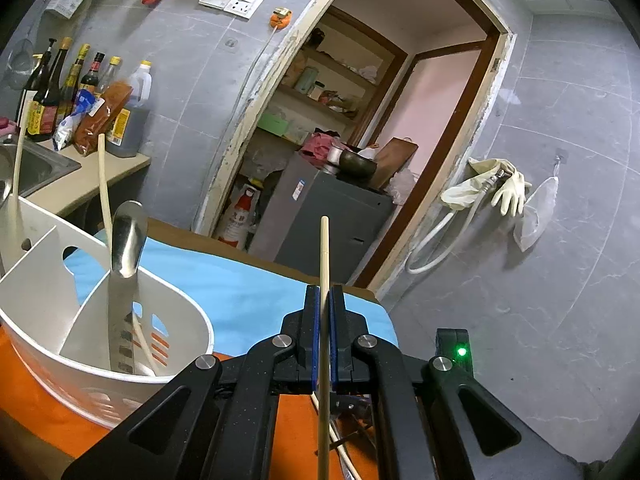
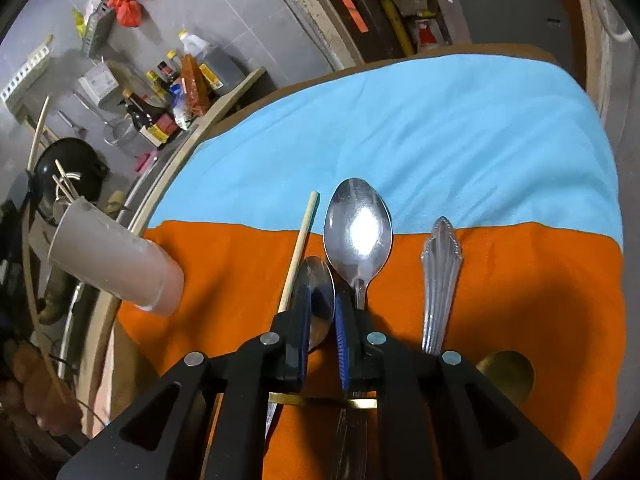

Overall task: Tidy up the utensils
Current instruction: 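Lift the chopstick and spoon with both tools and carry them over the caddy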

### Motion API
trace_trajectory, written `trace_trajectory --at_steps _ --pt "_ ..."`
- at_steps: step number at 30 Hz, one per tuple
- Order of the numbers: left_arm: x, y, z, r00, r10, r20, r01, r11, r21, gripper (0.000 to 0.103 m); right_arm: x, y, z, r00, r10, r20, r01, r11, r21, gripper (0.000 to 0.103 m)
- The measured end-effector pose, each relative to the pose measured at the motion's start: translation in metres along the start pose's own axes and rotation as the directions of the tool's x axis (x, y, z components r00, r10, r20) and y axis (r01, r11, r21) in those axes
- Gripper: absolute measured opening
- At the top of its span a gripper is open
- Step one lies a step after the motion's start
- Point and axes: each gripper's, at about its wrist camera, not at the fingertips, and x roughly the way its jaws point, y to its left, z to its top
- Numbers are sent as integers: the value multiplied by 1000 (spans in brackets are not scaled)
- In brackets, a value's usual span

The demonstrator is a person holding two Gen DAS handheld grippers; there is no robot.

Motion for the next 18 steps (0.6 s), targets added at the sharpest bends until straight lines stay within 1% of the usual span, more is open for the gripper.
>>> trace_trajectory --at_steps 2,4,6,8,10,12,13,15,18 --pt "0 0 0 1000 0 0 0 1000 0 2 -1 6 -1 1000 3 12 -2 1000 -23 2" --pt "0 0 0 1000 -3 4 3 1000 2 2 -8 21 0 998 -20 53 24 997 -78 2" --pt "-2 0 -1 1000 -9 12 9 1000 7 2 -19 32 -4 992 -50 117 64 990 -123 1" --pt "-3 0 -1 1000 -19 21 19 1000 7 2 -31 38 -9 981 -77 178 100 987 -126 1" --pt "-3 1 -2 999 -28 26 28 1000 2 2 -45 47 -16 960 -110 257 151 977 -148 1" --pt "-6 3 -2 999 -37 35 37 999 -3 2 -64 58 -25 927 -132 352 197 968 -156 1" --pt "-7 4 -2 998 -40 42 40 999 -8 2 -68 63 -28 911 -147 385 224 961 -164 1" --pt "-11 6 1 997 -51 56 52 998 -21 2 -79 77 -34 863 -181 471 299 936 -188 1" --pt "-18 8 7 995 -57 76 59 998 -25 2 -88 87 -35 828 -175 533 313 933 -180 1"
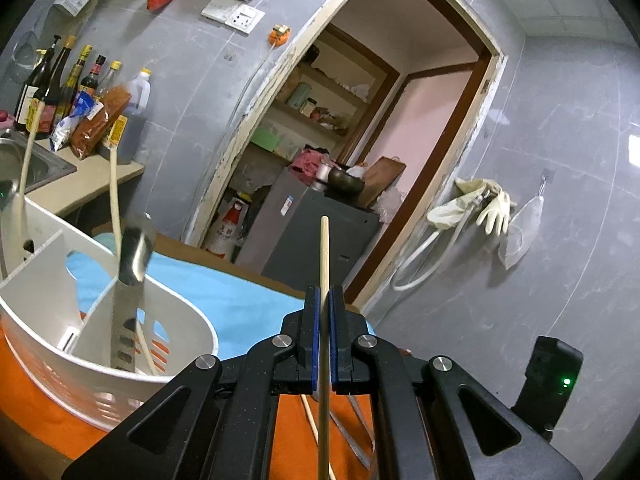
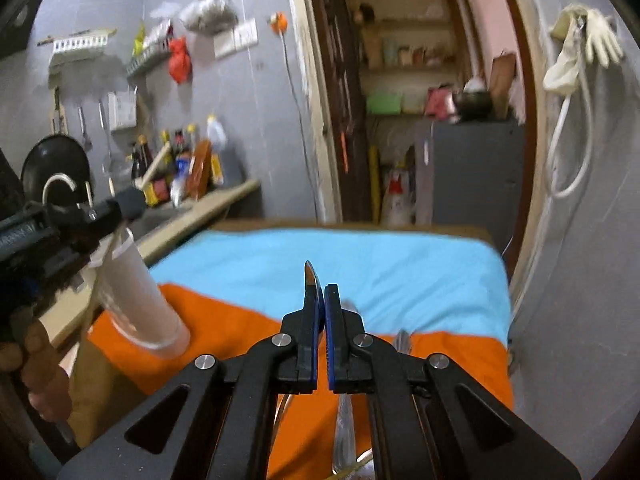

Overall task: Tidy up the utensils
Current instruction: 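Lift the chopstick and spoon with both tools and carry them over the caddy, then lower the chopstick and spoon into the caddy and open both tools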

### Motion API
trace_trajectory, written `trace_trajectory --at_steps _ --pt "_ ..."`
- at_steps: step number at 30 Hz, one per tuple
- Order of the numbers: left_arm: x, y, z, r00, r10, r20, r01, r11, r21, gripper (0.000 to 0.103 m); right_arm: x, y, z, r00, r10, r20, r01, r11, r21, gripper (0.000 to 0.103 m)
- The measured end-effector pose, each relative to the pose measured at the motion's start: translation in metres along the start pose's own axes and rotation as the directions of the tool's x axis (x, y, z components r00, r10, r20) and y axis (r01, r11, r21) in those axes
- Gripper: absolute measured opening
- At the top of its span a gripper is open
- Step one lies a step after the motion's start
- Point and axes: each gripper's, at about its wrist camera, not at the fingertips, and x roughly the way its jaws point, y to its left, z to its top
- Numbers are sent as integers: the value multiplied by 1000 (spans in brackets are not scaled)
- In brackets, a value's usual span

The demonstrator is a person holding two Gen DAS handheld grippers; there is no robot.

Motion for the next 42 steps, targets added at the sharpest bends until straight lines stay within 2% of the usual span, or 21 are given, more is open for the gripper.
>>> trace_trajectory --at_steps 7,14,18,23,31,36,42 --pt "-23 11 34 998 -18 62 19 1000 -17 2 -13 26 32 990 2 144 -5 1000 21 1" --pt "-53 39 76 989 11 148 -7 1000 -27 2 -24 74 78 951 63 304 -66 998 -3 1" --pt "-72 67 99 975 54 215 -48 998 -30 2 -19 107 96 928 102 359 -97 995 -33 1" --pt "-88 106 114 952 102 287 -89 994 -56 2 -2 141 97 913 127 388 -103 991 -83 1" --pt "-89 157 112 922 119 368 -85 990 -109 2 32 170 75 927 118 357 -72 988 -140 1" --pt "-83 166 104 900 128 417 -98 991 -92 2 41 171 59 930 95 355 -42 987 -153 1" --pt "-79 160 87 866 160 473 -163 986 -36 2 45 170 45 924 61 378 4 986 -169 1"
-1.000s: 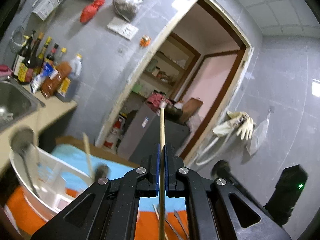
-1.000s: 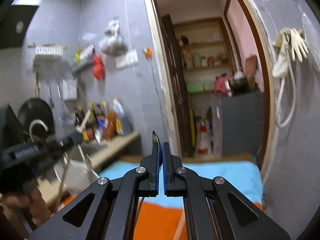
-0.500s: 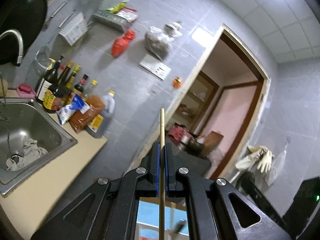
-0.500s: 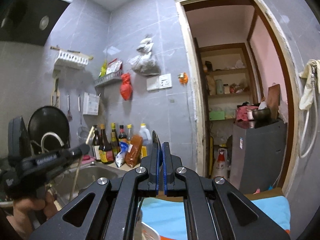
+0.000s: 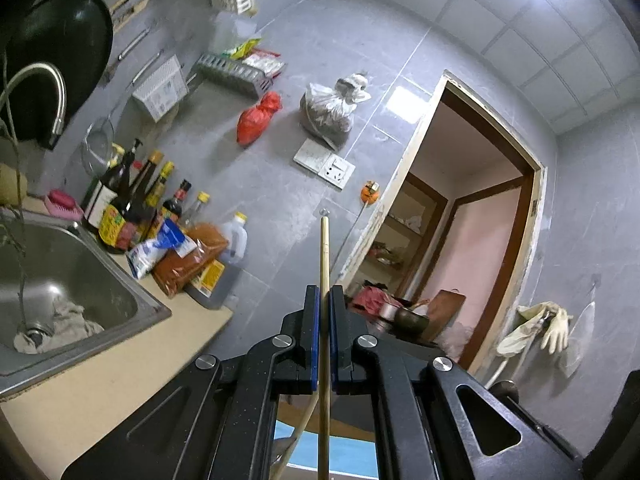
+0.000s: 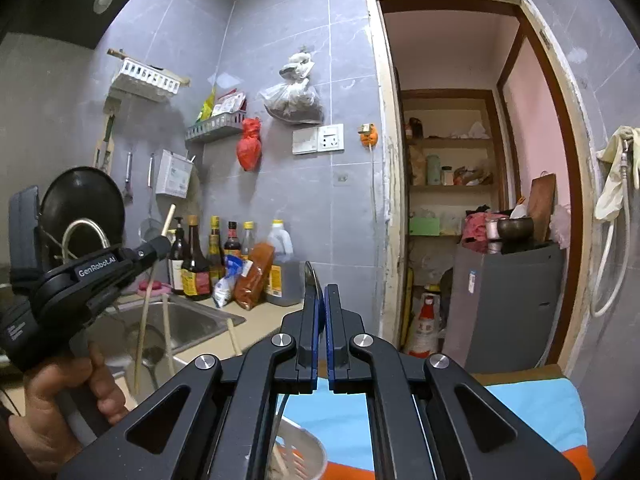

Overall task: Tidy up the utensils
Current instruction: 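Lower the chopstick and spoon into the caddy and open both tools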

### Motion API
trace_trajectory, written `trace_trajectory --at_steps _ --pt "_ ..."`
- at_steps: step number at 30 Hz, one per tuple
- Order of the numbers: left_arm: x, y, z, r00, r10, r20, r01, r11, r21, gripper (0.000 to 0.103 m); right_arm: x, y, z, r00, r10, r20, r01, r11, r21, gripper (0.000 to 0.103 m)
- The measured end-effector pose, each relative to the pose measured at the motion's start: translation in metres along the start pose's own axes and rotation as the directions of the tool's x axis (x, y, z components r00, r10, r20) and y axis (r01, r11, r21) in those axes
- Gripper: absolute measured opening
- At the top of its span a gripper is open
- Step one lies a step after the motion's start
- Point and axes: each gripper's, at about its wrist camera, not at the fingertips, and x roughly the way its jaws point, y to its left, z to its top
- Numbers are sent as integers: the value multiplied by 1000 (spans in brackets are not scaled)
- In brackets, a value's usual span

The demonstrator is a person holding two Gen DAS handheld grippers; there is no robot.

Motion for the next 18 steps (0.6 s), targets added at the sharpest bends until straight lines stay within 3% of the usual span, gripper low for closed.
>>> trace_trajectory --at_steps 9,18 --pt "-7 0 -16 998 42 55 -45 998 44 2 4 4 -14 1000 -28 3 28 998 -47 1" --pt "-18 -17 -26 999 36 -6 -35 983 178 2 6 5 -23 999 -11 -35 9 999 -45 2"
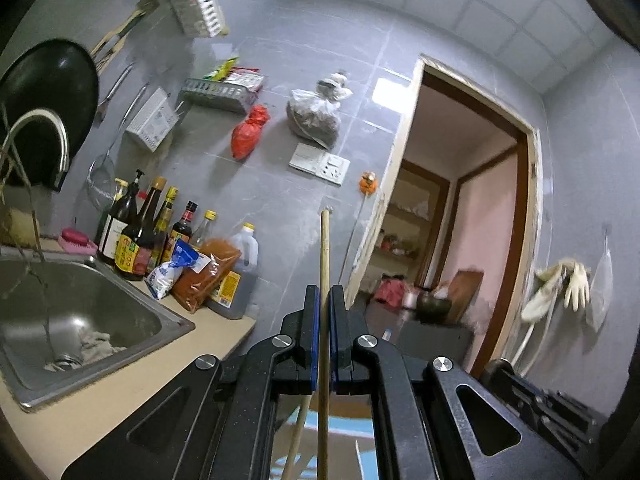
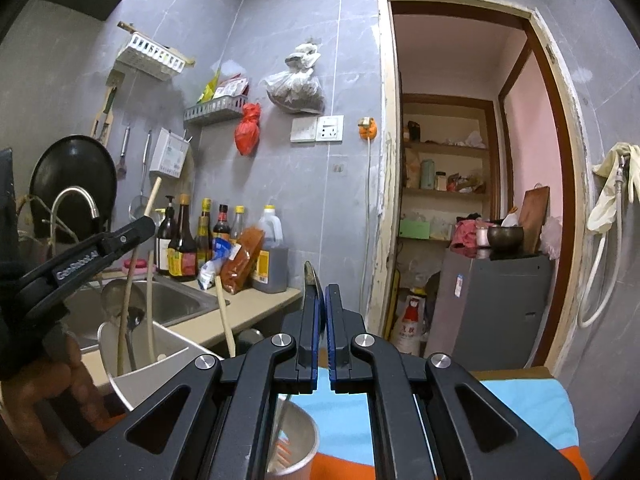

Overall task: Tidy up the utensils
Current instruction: 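Lower the chopstick and spoon into the caddy and open both tools, then move both tools back over the remaining chopstick and gold spoon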

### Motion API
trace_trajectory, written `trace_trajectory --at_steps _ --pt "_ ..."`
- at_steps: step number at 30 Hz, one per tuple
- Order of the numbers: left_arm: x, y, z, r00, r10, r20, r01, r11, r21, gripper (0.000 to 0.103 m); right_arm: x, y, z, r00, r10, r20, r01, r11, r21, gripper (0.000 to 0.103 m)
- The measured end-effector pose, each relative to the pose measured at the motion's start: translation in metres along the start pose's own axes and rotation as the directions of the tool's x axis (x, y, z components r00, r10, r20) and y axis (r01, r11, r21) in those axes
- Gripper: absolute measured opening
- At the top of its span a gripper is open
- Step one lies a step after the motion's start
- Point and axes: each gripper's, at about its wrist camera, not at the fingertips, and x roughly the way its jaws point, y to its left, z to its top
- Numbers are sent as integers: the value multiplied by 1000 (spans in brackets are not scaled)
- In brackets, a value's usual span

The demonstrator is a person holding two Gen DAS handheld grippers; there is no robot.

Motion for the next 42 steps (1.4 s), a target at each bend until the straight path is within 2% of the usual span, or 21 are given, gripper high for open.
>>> trace_trajectory --at_steps 3,6,8,12,13,15,17,18,20,21,23,25,27,28,29,31,35,42 --pt "-3 -1 -1 999 -12 -46 12 1000 8 2 -1 -2 -1 999 25 -26 -24 1000 18 4" --pt "-5 -1 -1 995 -19 -98 19 1000 -4 2 -4 -5 0 997 57 -48 -55 997 49 11" --pt "-4 -3 0 988 -38 -147 37 999 -12 3 -8 -7 1 996 68 -51 -64 996 67 20" --pt "-7 -9 5 977 -68 -203 66 998 -19 4 -18 -15 10 995 84 -53 -78 991 112 25" --pt "-8 -13 7 973 -79 -218 76 997 -20 5 -19 -17 12 994 91 -54 -83 989 126 29" --pt "-11 -20 12 971 -80 -226 79 997 -13 12 -24 -28 18 992 110 -58 -98 979 181 38" --pt "-15 -28 18 969 -90 -232 89 996 -13 37 -29 -36 23 992 110 -61 -95 973 210 51" --pt "-16 -33 21 968 -92 -233 91 996 -14 41 -33 -41 27 992 107 -61 -91 971 222 53" --pt "-19 -41 27 966 -96 -238 95 995 -13 43 -40 -50 33 993 95 -64 -78 970 231 70" --pt "-19 -48 29 964 -91 -251 93 996 -5 45 -45 -55 37 994 89 -59 -73 969 236 75" --pt "-20 -59 33 961 -82 -265 86 996 5 62 -53 -64 43 996 74 -55 -59 969 241 82" --pt "-22 -68 36 962 -77 -263 83 997 10 74 -61 -73 50 997 60 -54 -45 969 243 86" --pt "-25 -79 38 961 -83 -265 90 996 17 79 -71 -84 56 998 39 -50 -26 970 242 90" --pt "-26 -88 38 959 -77 -273 90 995 35 84 -75 -87 57 998 33 -50 -20 970 242 94" --pt "-26 -95 38 958 -73 -279 90 995 51 90 -81 -94 59 999 21 -50 -8 970 241 103" --pt "-28 -107 37 956 -68 -285 92 993 75 95 -89 -103 62 999 4 -52 9 971 240 103" --pt "-31 -131 30 949 -77 -305 112 989 99 96 -109 -121 61 997 -41 -70 56 970 237 103" --pt "-31 -171 8 917 -140 -373 192 976 105 96 -136 -156 40 982 -116 -151 149 963 226 103"
